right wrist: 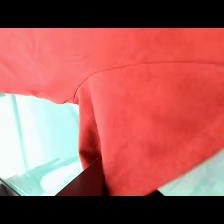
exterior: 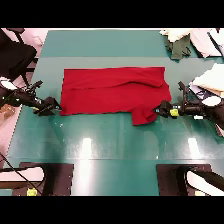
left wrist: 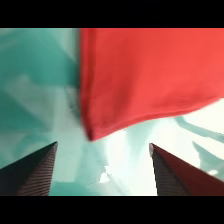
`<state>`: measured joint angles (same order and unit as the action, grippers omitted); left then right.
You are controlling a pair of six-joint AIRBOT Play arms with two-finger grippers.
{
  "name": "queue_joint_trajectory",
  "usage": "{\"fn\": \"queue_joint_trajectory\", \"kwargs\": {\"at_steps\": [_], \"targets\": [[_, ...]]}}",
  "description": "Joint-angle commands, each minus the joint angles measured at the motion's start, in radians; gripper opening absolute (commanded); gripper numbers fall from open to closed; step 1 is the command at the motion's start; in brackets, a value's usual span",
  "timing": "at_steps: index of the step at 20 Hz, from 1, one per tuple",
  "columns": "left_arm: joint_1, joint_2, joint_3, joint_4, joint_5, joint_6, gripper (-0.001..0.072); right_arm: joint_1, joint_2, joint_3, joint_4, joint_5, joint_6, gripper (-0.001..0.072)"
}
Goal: Fold the shirts.
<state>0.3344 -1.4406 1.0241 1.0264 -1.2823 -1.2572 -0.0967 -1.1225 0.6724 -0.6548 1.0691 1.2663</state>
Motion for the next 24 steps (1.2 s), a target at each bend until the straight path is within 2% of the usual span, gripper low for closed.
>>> {"fn": "queue_joint_trajectory", "kwargs": {"at_steps": [1, 4, 5, 6, 8, 9, 10, 13, 16, 19, 22, 24], "targets": [[-0.005, 0.012, -0.016, 0.045, 0.042, -0.024, 0.0663, -0.005, 0.033, -0.037, -0.027, 0.003, 0.016, 0.0016], [-0.06, 0.012, -0.108, -0.138, 0.203, 0.07, 0.0662, -0.002, 0.034, -0.05, -0.026, 0.005, 0.015, 0.0016], [-0.087, 0.012, -0.132, -0.161, 0.251, 0.074, 0.0662, -0.002, 0.034, -0.049, -0.022, 0.008, 0.014, 0.0016], [-0.116, 0.012, -0.146, -0.164, 0.286, 0.073, 0.062, -0.002, 0.034, -0.049, -0.019, 0.013, 0.015, 0.0016], [-0.151, 0.012, -0.152, -0.164, 0.28, 0.08, 0.0266, -0.002, 0.034, -0.049, -0.019, 0.024, 0.015, 0.0016], [-0.155, 0.013, -0.151, -0.168, 0.257, 0.08, 0.0067, -0.004, 0.035, -0.048, -0.019, 0.031, 0.015, 0.0016], [-0.154, 0.016, -0.151, -0.178, 0.226, 0.083, 0.0021, -0.006, 0.047, -0.049, -0.021, 0.033, 0.016, 0.0016], [-0.151, 0.081, -0.151, -0.106, 0.096, 0.056, 0.0019, -0.023, 0.132, -0.05, -0.068, 0.042, 0.065, 0.0016], [-0.151, 0.22, -0.163, 0.078, 0.015, -0.028, 0.0019, -0.076, 0.249, -0.05, -0.204, 0.129, 0.143, 0.0016], [-0.151, 0.364, -0.188, 0.14, -0.051, -0.058, 0.0019, -0.129, 0.385, -0.065, -0.227, 0.209, 0.19, 0.0016], [-0.153, 0.409, -0.194, 0.102, -0.009, -0.078, 0.0019, -0.112, 0.475, -0.097, -0.23, 0.13, 0.227, 0.0016], [-0.153, 0.402, -0.194, 0.048, 0.064, -0.078, 0.0019, -0.068, 0.443, -0.109, -0.23, 0.033, 0.235, 0.0015]]}}
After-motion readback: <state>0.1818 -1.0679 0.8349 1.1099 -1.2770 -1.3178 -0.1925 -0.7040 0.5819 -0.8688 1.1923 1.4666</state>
